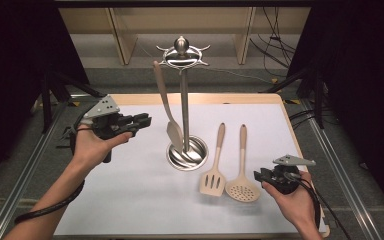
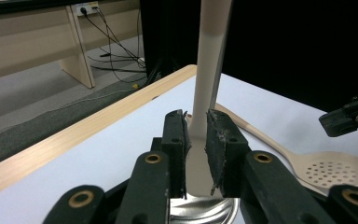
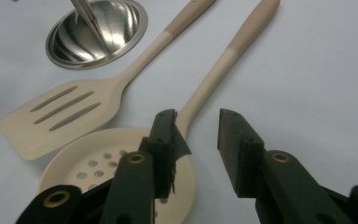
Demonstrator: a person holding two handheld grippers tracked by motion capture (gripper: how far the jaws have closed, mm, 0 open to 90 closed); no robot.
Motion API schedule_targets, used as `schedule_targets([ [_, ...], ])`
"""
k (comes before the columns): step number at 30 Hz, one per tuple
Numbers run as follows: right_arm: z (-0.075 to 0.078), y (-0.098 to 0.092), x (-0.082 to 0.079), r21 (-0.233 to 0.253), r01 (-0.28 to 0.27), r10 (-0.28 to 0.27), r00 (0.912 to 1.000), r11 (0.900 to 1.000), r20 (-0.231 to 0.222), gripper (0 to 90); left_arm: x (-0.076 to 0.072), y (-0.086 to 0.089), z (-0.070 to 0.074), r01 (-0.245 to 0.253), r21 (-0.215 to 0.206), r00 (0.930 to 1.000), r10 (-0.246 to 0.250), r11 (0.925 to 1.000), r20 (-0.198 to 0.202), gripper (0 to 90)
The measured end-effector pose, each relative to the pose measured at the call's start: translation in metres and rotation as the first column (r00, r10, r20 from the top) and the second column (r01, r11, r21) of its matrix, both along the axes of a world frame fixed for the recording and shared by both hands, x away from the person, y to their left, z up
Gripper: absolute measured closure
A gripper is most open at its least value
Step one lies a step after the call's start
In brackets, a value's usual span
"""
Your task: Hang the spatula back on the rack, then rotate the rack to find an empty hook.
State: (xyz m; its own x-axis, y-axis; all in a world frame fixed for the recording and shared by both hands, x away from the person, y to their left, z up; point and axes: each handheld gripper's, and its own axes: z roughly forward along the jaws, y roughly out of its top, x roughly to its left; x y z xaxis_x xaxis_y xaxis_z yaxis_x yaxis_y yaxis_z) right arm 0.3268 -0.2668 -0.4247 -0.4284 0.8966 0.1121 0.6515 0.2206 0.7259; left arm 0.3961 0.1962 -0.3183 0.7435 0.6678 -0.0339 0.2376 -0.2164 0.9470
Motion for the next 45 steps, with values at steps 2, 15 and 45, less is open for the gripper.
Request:
schedule_targets([
  [2, 0.001, 0.002, -0.002, 0.027, 0.026, -0.025, 0.9991, 0.999, -0.034, 67.5, -0.001, 0.001, -0.001, -0.001, -0.002, 1.0000, 0.001, 1.0000, 0.000, 77.2],
  [15, -0.003, -0.002, 0.001, 0.023, -0.002, 0.002, 1.0000, 1.000, -0.006, 68.3, -0.028, 0.005, -0.015, -0.029, -0.059, 0.9991, 0.031, 0.9978, 0.030, 76.0],
  [45, 0.008, 0.042, -0.007, 0.038, -0.135, 0.140, 0.9799, 0.990, -0.142, 90.0, -0.036, 0.000, -0.044, -0.062, -0.064, 0.9971, 0.058, 0.9961, -0.048, 58.3],
])
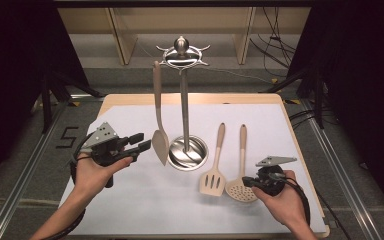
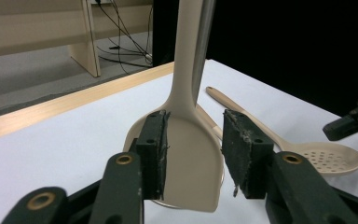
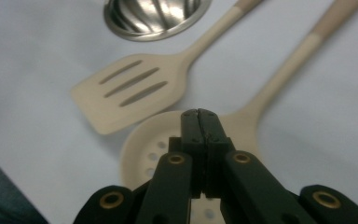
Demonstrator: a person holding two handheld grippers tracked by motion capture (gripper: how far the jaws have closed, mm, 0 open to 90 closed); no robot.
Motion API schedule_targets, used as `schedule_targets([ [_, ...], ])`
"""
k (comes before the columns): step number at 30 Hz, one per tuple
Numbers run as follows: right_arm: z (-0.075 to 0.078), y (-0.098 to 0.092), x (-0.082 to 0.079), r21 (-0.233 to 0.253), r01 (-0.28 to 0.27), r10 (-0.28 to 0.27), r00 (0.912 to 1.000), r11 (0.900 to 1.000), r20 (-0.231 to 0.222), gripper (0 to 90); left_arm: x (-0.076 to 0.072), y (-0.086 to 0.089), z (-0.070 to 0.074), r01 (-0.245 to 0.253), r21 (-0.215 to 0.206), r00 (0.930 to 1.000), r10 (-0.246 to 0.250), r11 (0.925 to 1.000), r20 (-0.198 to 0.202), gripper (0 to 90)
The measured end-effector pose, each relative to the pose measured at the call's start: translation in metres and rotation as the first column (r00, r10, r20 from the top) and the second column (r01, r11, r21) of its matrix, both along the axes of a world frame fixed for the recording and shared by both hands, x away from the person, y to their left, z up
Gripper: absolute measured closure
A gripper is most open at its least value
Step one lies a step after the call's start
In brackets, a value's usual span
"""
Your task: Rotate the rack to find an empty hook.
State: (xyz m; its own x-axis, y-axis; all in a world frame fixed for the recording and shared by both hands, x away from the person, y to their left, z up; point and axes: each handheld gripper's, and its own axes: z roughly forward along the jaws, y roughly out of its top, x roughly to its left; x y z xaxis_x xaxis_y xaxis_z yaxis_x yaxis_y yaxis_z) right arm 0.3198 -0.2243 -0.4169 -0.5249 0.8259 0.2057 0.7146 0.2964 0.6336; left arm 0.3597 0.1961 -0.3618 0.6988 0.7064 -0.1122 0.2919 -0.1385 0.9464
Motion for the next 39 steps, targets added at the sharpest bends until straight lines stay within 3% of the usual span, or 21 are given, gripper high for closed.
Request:
schedule_targets([
  [3, 0.002, 0.006, -0.002, -0.004, -0.022, 0.022, 0.9992, 1.000, -0.032, 90.0, -0.001, 0.002, -0.002, -0.012, 0.002, 0.9998, 0.012, 0.9999, -0.014, 57.2],
  [5, 0.001, 0.014, -0.003, -0.011, -0.065, 0.064, 0.9969, 0.998, -0.045, 90.0, -0.002, 0.002, -0.004, -0.016, 0.004, 0.9997, 0.016, 0.9999, -0.020, 56.0],
  [6, 0.001, 0.020, -0.003, -0.038, -0.106, 0.105, 0.9937, 0.994, -0.038, 90.0, -0.003, 0.004, -0.005, -0.017, 0.002, 0.9995, 0.017, 0.9998, -0.026, 55.4],
  [9, 0.000, 0.026, -0.005, -0.042, -0.123, 0.121, 0.9916, 0.992, -0.046, 90.0, -0.004, 0.004, -0.007, -0.019, 0.005, 0.9992, 0.019, 0.9998, -0.034, 55.3],
  [10, -0.002, 0.035, -0.008, -0.033, -0.128, 0.125, 0.9889, 0.991, -0.080, 90.0, -0.005, 0.004, -0.008, -0.015, 0.005, 0.9991, 0.015, 0.9999, -0.039, 55.2],
  [12, -0.005, 0.040, -0.008, -0.051, -0.149, 0.144, 0.9850, 0.987, -0.095, 90.0, -0.008, 0.002, -0.009, -0.007, 0.007, 0.9988, 0.007, 1.0000, -0.048, 55.2],
  [14, -0.008, 0.041, -0.005, -0.065, -0.144, 0.136, 0.9847, 0.988, -0.109, 90.0, -0.009, 0.002, -0.009, -0.002, 0.010, 0.9990, 0.003, 0.9999, -0.045, 55.1],
  [17, -0.010, 0.041, -0.002, -0.041, -0.136, 0.130, 0.9837, 0.990, -0.124, 90.0, -0.009, -0.001, -0.010, 0.015, 0.011, 0.9988, -0.015, 0.9998, -0.047, 54.8],
  [19, -0.007, 0.043, -0.002, -0.069, -0.145, 0.134, 0.9809, 0.987, -0.141, 90.0, -0.010, -0.002, -0.010, 0.014, 0.018, 0.9988, -0.013, 0.9997, -0.047, 54.7],
  [22, -0.003, 0.043, -0.002, -0.059, -0.130, 0.120, 0.9824, 0.990, -0.143, 90.0, -0.010, -0.004, -0.011, 0.017, 0.009, 0.9983, -0.016, 0.9998, -0.056, 54.5],
  [23, -0.003, 0.043, -0.003, -0.060, -0.120, 0.110, 0.9823, 0.991, -0.152, 90.0, -0.010, -0.004, -0.011, 0.015, 0.023, 0.9983, -0.014, 0.9996, -0.057, 54.5],
  [25, -0.007, 0.042, -0.006, -0.067, -0.133, 0.119, 0.9764, 0.989, -0.180, 90.0, -0.010, -0.004, -0.012, 0.012, 0.017, 0.9980, -0.011, 0.9998, -0.063, 54.4],
  [28, -0.010, 0.043, -0.007, -0.077, -0.150, 0.134, 0.9750, 0.986, -0.177, 90.0, -0.010, -0.003, -0.012, 0.010, 0.021, 0.9981, -0.009, 0.9997, -0.062, 54.5],
  [29, -0.012, 0.045, -0.009, -0.075, -0.149, 0.131, 0.9704, 0.986, -0.203, 90.0, -0.010, -0.003, -0.012, 0.011, 0.022, 0.9982, -0.009, 0.9997, -0.060, 54.5],
  [31, -0.017, 0.048, -0.010, -0.085, -0.161, 0.140, 0.9681, 0.983, -0.208, 90.0, -0.010, -0.002, -0.012, 0.014, 0.026, 0.9985, -0.012, 0.9996, -0.054, 54.5],
  [39, -0.019, 0.055, -0.007, -0.103, -0.136, 0.115, 0.9752, 0.985, -0.189, 90.0, -0.011, -0.005, -0.015, 0.023, 0.028, 0.9978, -0.022, 0.9993, -0.062, 54.5],
])
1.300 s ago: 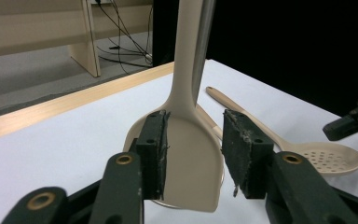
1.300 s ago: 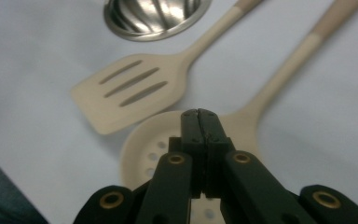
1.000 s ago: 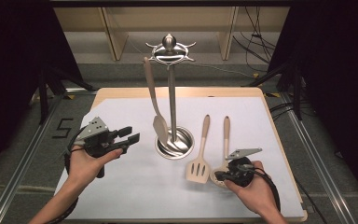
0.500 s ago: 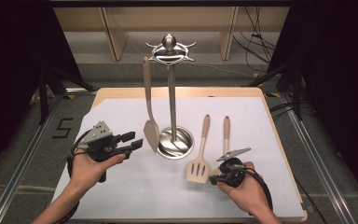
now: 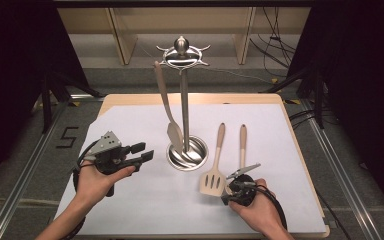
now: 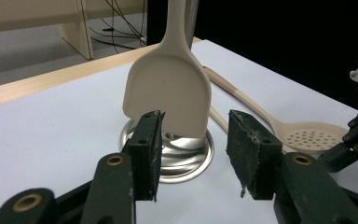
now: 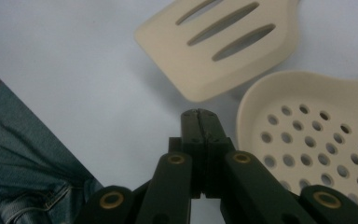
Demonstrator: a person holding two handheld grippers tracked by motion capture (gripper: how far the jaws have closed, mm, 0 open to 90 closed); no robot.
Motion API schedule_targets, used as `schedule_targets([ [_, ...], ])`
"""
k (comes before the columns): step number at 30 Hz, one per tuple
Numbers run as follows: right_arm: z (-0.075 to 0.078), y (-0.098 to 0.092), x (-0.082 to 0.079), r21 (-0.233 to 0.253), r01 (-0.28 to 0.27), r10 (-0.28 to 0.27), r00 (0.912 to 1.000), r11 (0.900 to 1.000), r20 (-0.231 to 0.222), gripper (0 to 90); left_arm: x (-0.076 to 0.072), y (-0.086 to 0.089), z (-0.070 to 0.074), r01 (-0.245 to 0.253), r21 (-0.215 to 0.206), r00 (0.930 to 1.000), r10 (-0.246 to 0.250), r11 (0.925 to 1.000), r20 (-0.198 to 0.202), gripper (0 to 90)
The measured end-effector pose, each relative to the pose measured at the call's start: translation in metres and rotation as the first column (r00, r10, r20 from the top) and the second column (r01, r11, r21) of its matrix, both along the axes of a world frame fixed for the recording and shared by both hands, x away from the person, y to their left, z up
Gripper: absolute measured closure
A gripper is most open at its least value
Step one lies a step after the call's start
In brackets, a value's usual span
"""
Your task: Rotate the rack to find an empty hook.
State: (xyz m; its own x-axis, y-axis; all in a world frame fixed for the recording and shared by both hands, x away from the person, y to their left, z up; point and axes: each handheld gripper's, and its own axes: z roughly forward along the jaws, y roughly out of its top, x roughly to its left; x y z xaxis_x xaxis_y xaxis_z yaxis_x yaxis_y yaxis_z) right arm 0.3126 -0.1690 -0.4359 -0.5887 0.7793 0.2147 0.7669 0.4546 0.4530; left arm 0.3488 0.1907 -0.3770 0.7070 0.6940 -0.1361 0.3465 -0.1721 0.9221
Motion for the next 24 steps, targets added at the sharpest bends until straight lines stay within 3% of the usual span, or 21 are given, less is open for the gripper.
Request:
schedule_targets([
  [3, 0.002, 0.004, 0.002, -0.013, 0.010, -0.010, 0.9998, 1.000, 0.017, 90.0, -0.001, -0.001, -0.001, -0.004, 0.005, 0.9999, 0.004, 1.0000, -0.010, 54.5],
  [4, 0.003, 0.005, 0.001, -0.017, 0.022, -0.022, 0.9998, 1.000, 0.003, 90.0, -0.001, -0.001, -0.001, -0.001, 0.006, 1.0000, 0.002, 1.0000, -0.008, 54.4],
  [5, 0.002, 0.006, 0.003, -0.024, 0.009, -0.009, 0.9997, 1.000, 0.021, 90.0, 0.000, -0.001, -0.002, 0.006, -0.003, 1.0000, -0.006, 1.0000, -0.005, 54.4],
  [11, 0.003, 0.010, 0.002, -0.035, 0.019, -0.019, 0.9998, 0.999, -0.007, 90.0, -0.001, -0.001, -0.004, 0.005, 0.008, 0.9999, -0.005, 1.0000, -0.011, 54.4],
  [13, 0.002, 0.010, 0.003, -0.037, 0.005, -0.005, 0.9999, 0.999, 0.013, 90.0, -0.001, -0.001, -0.004, 0.004, 0.008, 0.9999, -0.003, 1.0000, -0.012, 54.3],
  [19, 0.000, 0.012, 0.004, -0.035, 0.021, -0.021, 0.9998, 0.999, 0.000, 90.0, -0.003, -0.003, -0.001, 0.004, 0.000, 1.0000, -0.004, 1.0000, -0.006, 54.4],
  [24, 0.000, 0.013, 0.007, -0.033, -0.005, 0.006, 0.9996, 0.999, 0.028, 90.0, -0.002, -0.003, -0.002, 0.001, 0.002, 1.0000, -0.001, 1.0000, -0.008, 54.5],
])
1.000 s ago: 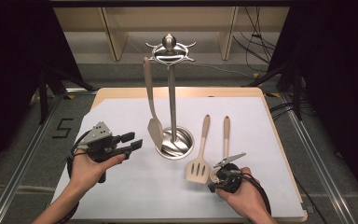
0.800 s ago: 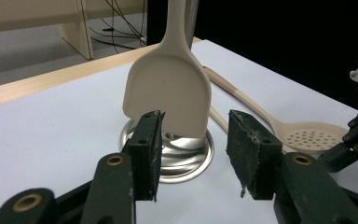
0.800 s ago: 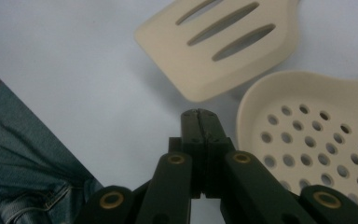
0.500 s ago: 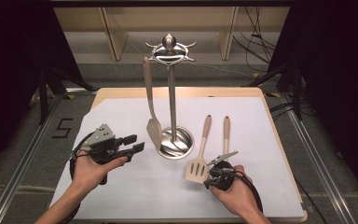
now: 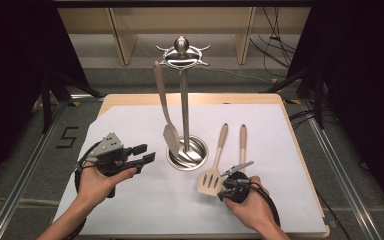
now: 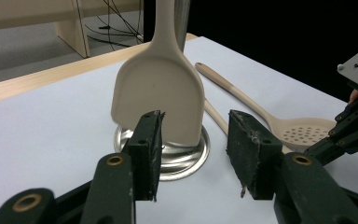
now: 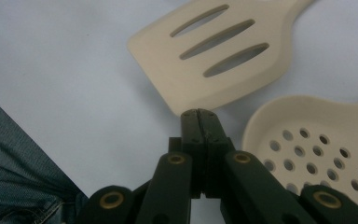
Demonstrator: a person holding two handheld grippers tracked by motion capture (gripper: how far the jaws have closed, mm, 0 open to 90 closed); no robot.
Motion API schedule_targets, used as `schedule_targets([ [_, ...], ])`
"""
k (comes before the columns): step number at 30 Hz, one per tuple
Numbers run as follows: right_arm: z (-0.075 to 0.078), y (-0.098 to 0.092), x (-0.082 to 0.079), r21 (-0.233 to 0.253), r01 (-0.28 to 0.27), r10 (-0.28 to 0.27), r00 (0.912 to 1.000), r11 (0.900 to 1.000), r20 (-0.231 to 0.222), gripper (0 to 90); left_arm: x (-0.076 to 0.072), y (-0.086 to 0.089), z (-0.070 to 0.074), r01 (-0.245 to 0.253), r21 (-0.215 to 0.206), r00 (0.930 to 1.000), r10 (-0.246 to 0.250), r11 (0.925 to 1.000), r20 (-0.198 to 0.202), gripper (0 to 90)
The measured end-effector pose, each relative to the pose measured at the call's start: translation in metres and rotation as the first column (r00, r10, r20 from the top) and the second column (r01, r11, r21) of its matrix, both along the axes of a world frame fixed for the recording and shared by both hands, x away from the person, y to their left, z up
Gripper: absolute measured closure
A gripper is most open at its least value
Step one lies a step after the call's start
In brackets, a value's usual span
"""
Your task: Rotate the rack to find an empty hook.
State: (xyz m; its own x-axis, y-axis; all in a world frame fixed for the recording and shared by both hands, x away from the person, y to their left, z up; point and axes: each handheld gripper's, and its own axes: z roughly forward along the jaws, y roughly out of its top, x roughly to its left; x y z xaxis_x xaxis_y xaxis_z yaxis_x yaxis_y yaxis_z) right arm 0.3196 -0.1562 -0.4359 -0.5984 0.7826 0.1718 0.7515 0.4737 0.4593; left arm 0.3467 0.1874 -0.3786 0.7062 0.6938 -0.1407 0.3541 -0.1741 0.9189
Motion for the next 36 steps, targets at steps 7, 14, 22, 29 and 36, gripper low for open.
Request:
schedule_targets([
  [7, -0.003, 0.007, 0.001, 0.011, -0.008, 0.008, 0.9999, 1.000, -0.008, 90.0, 0.001, -0.001, 0.011, 0.005, -0.027, 0.9985, -0.003, 0.9996, 0.055, 58.5],
  [14, -0.003, 0.009, 0.002, 0.010, 0.011, -0.011, 0.9998, 1.000, -0.015, 90.0, 0.005, -0.004, 0.083, -0.001, -0.136, 0.9679, 0.035, 0.9907, 0.249, 77.2],
  [22, -0.003, 0.007, 0.002, 0.014, 0.023, -0.023, 0.9996, 1.000, -0.019, 90.0, 0.025, -0.023, 0.157, 0.036, -0.169, 0.9378, 0.025, 0.9849, 0.346, 86.6],
  [29, -0.004, 0.004, 0.005, 0.022, -0.009, 0.009, 0.9997, 1.000, 0.022, 90.0, 0.037, -0.032, 0.169, 0.032, -0.170, 0.9359, 0.031, 0.9850, 0.351, 88.7],
  [36, -0.004, 0.005, 0.005, 0.020, -0.006, 0.006, 0.9998, 1.000, 0.017, 90.0, 0.047, -0.033, 0.172, 0.016, -0.164, 0.9381, 0.042, 0.9864, 0.344, 89.1],
])
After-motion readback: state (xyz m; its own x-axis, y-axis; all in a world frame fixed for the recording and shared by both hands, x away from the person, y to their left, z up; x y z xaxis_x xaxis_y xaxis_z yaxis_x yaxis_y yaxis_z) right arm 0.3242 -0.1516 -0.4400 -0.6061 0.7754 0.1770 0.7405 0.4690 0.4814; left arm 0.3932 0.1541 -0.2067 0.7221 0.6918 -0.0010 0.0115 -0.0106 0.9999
